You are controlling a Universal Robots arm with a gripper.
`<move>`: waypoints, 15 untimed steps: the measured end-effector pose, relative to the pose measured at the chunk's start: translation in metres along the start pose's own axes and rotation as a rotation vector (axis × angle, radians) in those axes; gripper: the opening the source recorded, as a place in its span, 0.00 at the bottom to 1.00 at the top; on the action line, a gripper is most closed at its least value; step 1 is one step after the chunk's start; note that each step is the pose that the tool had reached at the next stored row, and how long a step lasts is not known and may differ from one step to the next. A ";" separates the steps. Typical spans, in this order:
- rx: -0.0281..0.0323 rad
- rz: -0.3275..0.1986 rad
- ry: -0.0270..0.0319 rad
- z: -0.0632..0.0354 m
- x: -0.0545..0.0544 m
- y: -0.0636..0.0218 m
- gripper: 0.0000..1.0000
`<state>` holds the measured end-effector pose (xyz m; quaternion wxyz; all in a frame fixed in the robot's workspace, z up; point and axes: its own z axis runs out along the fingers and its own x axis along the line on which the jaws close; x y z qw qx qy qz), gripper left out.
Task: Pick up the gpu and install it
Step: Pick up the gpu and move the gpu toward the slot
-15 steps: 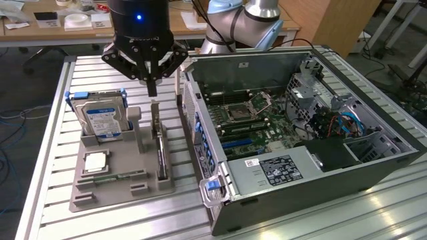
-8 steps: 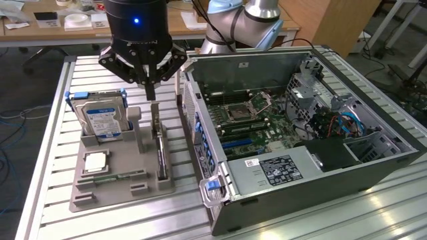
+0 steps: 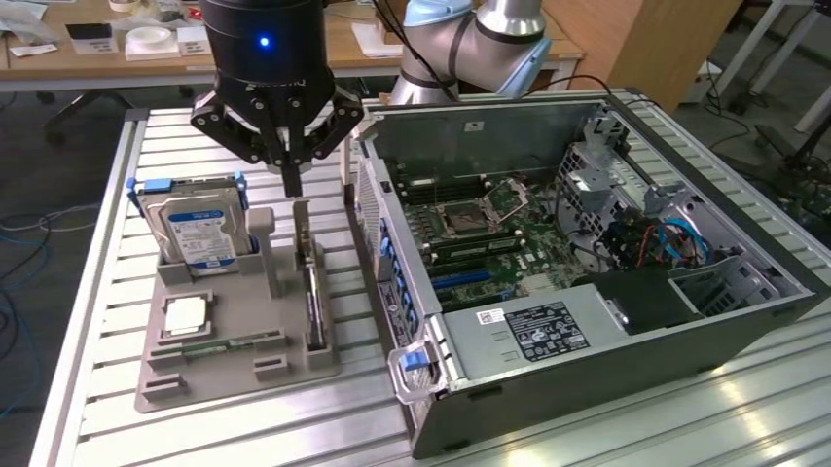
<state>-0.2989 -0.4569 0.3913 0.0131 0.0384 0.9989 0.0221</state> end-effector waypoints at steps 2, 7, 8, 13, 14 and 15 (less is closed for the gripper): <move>0.0000 0.000 0.0000 0.0000 0.000 0.0000 0.10; 0.0000 0.000 0.0000 0.0000 0.000 0.0000 0.10; 0.0000 0.000 0.0000 0.0000 0.000 0.0000 0.10; 0.0000 0.000 0.0000 0.0000 0.000 0.0000 0.17; 0.0000 0.000 -0.0001 0.0000 0.000 0.0000 0.23; 0.0000 0.000 0.0000 0.0000 0.000 0.0000 0.29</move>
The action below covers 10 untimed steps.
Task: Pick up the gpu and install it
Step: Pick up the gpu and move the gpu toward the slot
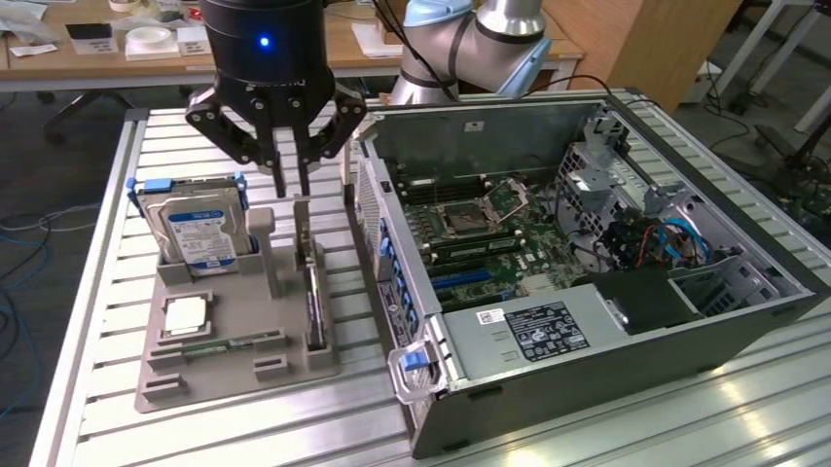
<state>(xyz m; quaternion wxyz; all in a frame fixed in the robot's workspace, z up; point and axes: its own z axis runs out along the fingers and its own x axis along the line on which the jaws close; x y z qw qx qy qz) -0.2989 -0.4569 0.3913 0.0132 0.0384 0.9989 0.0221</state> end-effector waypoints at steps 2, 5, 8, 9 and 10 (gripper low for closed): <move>0.0000 0.000 0.0000 0.0000 0.000 0.0000 0.29; 0.0000 0.000 0.0000 0.0000 0.000 0.0000 0.42; 0.0002 0.000 0.0001 0.0001 0.000 0.0000 0.42; 0.0000 0.000 0.0000 0.0009 0.000 -0.0001 0.42; 0.0000 0.000 -0.0001 0.0027 0.000 -0.0001 0.42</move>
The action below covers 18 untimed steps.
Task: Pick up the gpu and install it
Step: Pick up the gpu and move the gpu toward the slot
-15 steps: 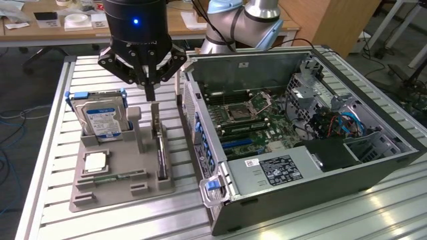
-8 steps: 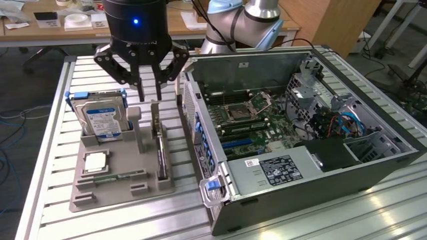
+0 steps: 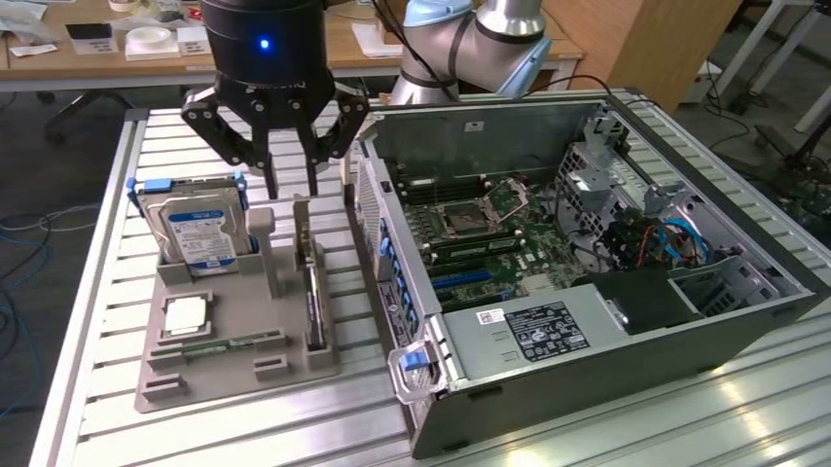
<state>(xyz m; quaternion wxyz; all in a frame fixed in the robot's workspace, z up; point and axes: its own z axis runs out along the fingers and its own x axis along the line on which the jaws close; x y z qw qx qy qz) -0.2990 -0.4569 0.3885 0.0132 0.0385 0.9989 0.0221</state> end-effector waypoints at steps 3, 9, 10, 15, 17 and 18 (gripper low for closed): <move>0.0000 0.000 0.0000 0.0055 0.000 -0.0002 0.42; 0.0001 0.000 0.0001 0.0163 0.000 -0.0007 0.42; 0.0002 0.000 0.0001 0.0182 0.000 -0.0007 0.42; 0.0010 0.000 0.0001 0.0272 0.001 -0.0012 0.42; 0.0011 0.000 0.0001 0.0308 0.001 -0.0013 0.42; 0.0010 0.000 0.0001 0.0326 0.001 -0.0014 0.42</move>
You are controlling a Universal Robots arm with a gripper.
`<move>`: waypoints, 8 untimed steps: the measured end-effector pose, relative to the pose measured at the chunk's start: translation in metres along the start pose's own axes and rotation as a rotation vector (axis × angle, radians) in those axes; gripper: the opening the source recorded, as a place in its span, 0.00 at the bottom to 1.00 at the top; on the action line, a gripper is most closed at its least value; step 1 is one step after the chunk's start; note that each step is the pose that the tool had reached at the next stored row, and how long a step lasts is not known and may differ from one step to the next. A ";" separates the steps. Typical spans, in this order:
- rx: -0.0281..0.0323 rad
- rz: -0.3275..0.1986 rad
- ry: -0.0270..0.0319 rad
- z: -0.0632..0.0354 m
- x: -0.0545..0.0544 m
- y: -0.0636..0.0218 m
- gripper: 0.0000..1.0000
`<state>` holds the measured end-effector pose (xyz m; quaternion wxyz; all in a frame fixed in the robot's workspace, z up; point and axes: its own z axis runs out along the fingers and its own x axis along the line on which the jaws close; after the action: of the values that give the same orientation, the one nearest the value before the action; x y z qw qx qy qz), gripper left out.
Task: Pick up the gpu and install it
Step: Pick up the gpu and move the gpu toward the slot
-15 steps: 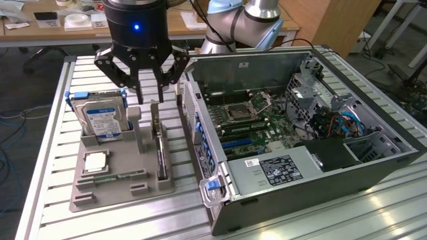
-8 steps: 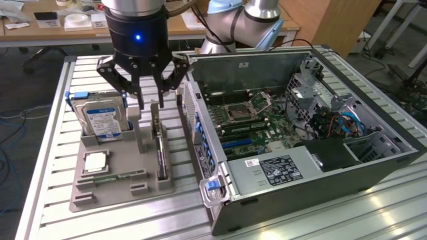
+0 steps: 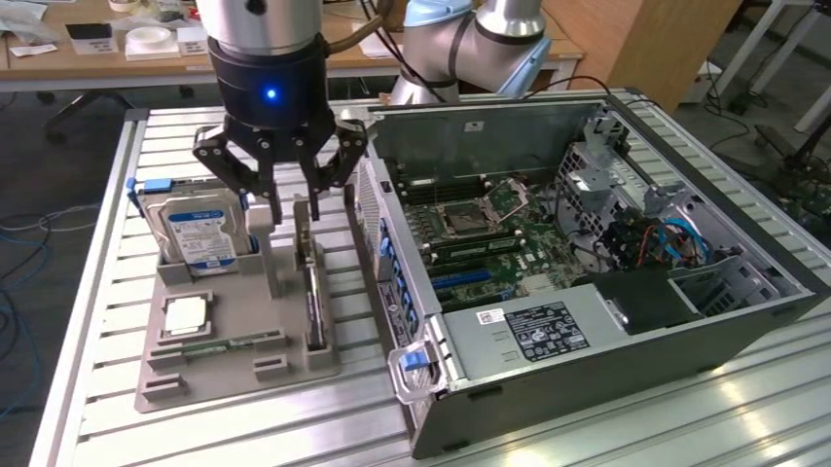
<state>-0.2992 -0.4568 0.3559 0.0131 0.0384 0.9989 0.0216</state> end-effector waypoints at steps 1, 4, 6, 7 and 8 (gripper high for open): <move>-0.0001 0.000 -0.0001 0.0018 0.000 -0.0001 0.42; -0.0001 0.000 -0.0001 0.0074 0.000 -0.0003 0.42; 0.0000 0.000 0.0000 0.0115 0.000 -0.0005 0.42; 0.0000 0.000 0.0000 0.0129 0.000 -0.0006 0.42; 0.0000 0.000 0.0000 0.0144 0.000 -0.0006 0.42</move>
<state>-0.2992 -0.4568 0.3414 0.0131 0.0384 0.9989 0.0216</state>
